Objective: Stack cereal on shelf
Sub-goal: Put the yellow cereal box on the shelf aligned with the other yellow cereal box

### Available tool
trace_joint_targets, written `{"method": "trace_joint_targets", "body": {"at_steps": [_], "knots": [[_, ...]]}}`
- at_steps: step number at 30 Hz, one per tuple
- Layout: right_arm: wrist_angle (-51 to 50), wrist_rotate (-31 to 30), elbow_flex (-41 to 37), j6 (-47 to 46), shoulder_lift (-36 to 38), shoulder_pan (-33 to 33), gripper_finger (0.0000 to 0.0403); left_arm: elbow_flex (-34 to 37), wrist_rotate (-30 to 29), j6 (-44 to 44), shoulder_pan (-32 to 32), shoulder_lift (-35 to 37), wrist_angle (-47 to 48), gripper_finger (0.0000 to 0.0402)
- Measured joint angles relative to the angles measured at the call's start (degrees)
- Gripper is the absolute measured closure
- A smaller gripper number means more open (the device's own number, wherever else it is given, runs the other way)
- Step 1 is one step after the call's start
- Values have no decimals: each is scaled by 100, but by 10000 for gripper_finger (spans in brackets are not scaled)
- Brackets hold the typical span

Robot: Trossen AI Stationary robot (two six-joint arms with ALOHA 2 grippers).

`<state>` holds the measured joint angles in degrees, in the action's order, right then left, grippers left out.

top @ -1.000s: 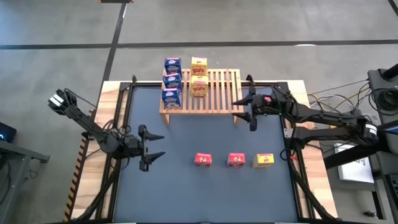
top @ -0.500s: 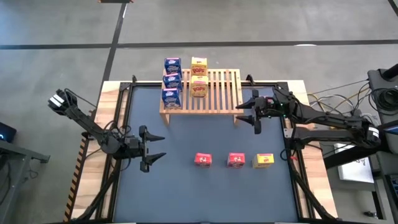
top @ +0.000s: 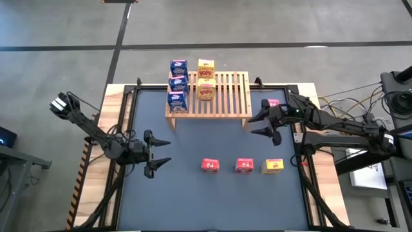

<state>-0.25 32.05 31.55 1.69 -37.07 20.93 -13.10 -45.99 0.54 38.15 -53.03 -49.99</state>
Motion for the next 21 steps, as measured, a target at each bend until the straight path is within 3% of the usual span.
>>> {"method": "trace_joint_targets", "body": {"at_steps": [16, 21], "knots": [[-116, -9, 1, -41, -6, 2, 187, 0, -3, -44, 0, -35, -14, 109], [-68, -55, 312, 40, 38, 4, 187, 0, -9, -44, -54, -71, -15, 109]]}}
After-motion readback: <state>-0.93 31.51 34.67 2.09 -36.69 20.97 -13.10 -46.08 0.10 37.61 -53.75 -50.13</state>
